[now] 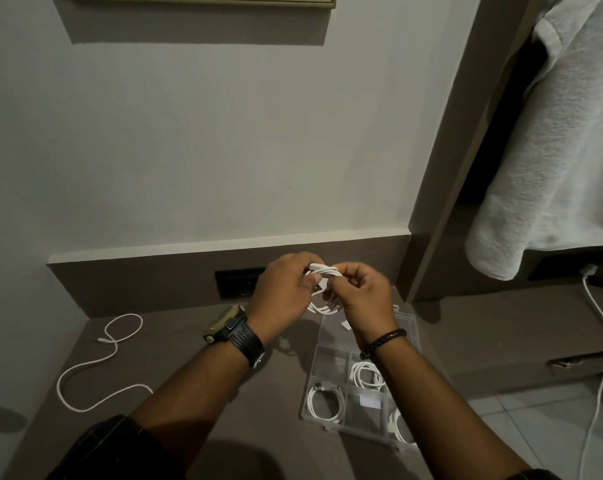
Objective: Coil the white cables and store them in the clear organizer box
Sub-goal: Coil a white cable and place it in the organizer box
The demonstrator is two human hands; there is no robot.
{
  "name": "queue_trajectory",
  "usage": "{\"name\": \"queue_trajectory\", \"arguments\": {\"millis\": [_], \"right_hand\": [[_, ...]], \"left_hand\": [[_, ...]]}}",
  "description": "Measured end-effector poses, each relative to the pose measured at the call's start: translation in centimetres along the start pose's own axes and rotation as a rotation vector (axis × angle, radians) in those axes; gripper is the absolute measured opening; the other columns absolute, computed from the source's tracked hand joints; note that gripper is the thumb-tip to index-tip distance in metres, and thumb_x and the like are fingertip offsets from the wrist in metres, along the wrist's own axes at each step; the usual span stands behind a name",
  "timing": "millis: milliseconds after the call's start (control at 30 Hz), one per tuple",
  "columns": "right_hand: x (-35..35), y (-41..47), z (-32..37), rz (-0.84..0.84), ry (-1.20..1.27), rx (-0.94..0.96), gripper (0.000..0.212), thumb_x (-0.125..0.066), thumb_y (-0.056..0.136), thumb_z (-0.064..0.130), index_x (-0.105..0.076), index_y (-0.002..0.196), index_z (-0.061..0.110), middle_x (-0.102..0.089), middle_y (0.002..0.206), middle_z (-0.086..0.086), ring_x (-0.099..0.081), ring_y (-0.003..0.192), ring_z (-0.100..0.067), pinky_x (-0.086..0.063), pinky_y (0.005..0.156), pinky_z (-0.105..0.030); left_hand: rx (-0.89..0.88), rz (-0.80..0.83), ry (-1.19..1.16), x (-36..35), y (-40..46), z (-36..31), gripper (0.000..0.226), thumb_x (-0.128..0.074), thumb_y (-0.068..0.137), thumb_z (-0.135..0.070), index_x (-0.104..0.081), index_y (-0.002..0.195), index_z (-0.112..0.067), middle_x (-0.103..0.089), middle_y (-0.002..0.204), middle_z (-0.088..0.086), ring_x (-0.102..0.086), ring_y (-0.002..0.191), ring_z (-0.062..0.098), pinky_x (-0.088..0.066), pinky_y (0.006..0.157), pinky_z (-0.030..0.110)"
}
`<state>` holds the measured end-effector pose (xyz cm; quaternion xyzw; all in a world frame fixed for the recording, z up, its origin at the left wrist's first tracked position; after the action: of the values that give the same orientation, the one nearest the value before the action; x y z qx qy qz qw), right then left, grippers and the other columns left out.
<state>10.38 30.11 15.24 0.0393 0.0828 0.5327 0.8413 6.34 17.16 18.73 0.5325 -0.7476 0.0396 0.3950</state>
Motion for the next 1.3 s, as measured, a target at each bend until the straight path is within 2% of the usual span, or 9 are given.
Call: {"name": "queue_trajectory", "arguments": {"millis": [200, 400, 500, 667, 767, 967, 1067, 1200, 1300], "right_hand": [[0.7, -0.6, -1.4, -0.088, 0.118, -0.127, 0.017, -0.058, 0.078, -0.004, -0.067, 0.075, 0.010, -0.067, 0.057, 0.000, -0.059, 0.051, -0.015, -0.052, 0.049, -0.026], [0.8, -0.7, -2.6, -0.041, 0.337, -0.314, 0.020, -0.050, 0.083, 0.000, -0.065, 0.084, 0.013, -0.070, 0.075, -0.008, -0.064, 0.067, -0.020, -0.053, 0.065, -0.034], [1.8, -0.7, -3.5, 0.123, 0.172, -0.366, 0.019, -0.053, 0.082, 0.007, -0.069, 0.086, 0.016, -0.070, 0.068, 0.000, -0.061, 0.061, -0.014, -0.049, 0.057, -0.028], [4.5, -0.4, -6.0, 0.280, -0.141, -0.384, 0.013, -0.069, 0.080, 0.010, -0.067, 0.092, 0.007, -0.061, 0.054, 0.008, -0.046, 0.046, -0.005, -0.033, 0.042, -0.019], [5.1, -0.5, -8.3, 0.291, -0.231, -0.429, 0.009, -0.069, 0.080, 0.005, -0.065, 0.089, 0.005, -0.055, 0.047, 0.009, -0.046, 0.045, -0.006, -0.037, 0.040, -0.016], [5.9, -0.4, -13.6, 0.194, -0.572, -0.481, 0.019, -0.076, 0.075, 0.010, -0.065, 0.087, 0.001, -0.060, 0.065, -0.005, -0.054, 0.056, -0.013, -0.044, 0.049, -0.016], [6.0, -0.8, -15.4, 0.122, -0.617, -0.501, 0.021, -0.080, 0.070, 0.012, -0.060, 0.075, 0.012, -0.065, 0.071, -0.006, -0.060, 0.065, -0.018, -0.045, 0.054, -0.018], [5.5, -0.6, -16.2, 0.112, -0.760, -0.425, 0.037, -0.077, 0.069, 0.009, -0.047, 0.054, 0.023, -0.058, 0.061, 0.002, -0.054, 0.059, -0.015, -0.042, 0.053, -0.018], [4.7, -0.6, -16.6, 0.181, -0.920, -0.322, 0.021, -0.068, 0.076, 0.004, -0.057, 0.064, 0.016, -0.061, 0.079, -0.010, -0.057, 0.073, -0.022, -0.042, 0.061, -0.016]], "left_hand": [[0.157, 0.163, -0.150, -2.3, 0.2, 1.0, 0.008, -0.056, 0.091, -0.015, -0.060, 0.096, -0.018, -0.062, 0.088, 0.007, -0.061, 0.070, 0.023, -0.053, 0.062, 0.035], [0.191, 0.280, -0.414, -3.4, 0.4, 3.0, 0.012, -0.059, 0.090, -0.015, -0.066, 0.098, -0.020, -0.070, 0.087, 0.002, -0.066, 0.073, 0.010, -0.053, 0.064, 0.024], [0.143, 0.231, -0.297, -4.3, -0.1, 4.1, 0.012, -0.060, 0.089, -0.017, -0.067, 0.096, -0.024, -0.070, 0.085, -0.003, -0.066, 0.070, 0.009, -0.053, 0.060, 0.022], [0.215, 0.267, -0.136, -7.3, -1.9, 6.3, 0.009, -0.058, 0.087, -0.028, -0.067, 0.091, -0.029, -0.070, 0.080, -0.001, -0.064, 0.073, 0.020, -0.055, 0.069, 0.043], [0.336, 0.320, -0.133, -9.5, -2.7, 7.7, 0.009, -0.059, 0.087, -0.024, -0.068, 0.089, -0.023, -0.068, 0.076, 0.002, -0.064, 0.070, 0.024, -0.058, 0.067, 0.046], [0.478, 0.440, -0.103, -13.5, -3.4, 10.5, 0.008, -0.065, 0.082, -0.018, -0.071, 0.086, -0.014, -0.070, 0.085, 0.014, -0.067, 0.080, 0.031, -0.058, 0.074, 0.048], [0.434, 0.448, 0.107, -14.4, -3.4, 11.6, 0.016, -0.068, 0.077, -0.029, -0.069, 0.088, -0.018, -0.071, 0.090, 0.005, -0.064, 0.083, 0.025, -0.054, 0.078, 0.037], [0.274, 0.356, 0.249, -14.7, -3.6, 12.1, 0.021, -0.055, 0.074, -0.028, -0.063, 0.079, -0.009, -0.067, 0.075, 0.015, -0.058, 0.071, 0.033, -0.046, 0.060, 0.034], [0.070, 0.451, 0.397, -15.3, -3.7, 12.7, 0.026, -0.048, 0.087, -0.019, -0.061, 0.074, -0.001, -0.061, 0.080, 0.020, -0.058, 0.073, 0.032, -0.047, 0.063, 0.036]]}}
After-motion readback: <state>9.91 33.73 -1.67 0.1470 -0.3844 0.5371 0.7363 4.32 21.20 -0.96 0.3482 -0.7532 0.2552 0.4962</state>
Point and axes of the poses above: each hand's wrist, its own y-axis towards the middle knuckle, its own x-axis out of the back of the hand, z = x × y, the point moved 4 cm from there along y, towards the middle knuckle
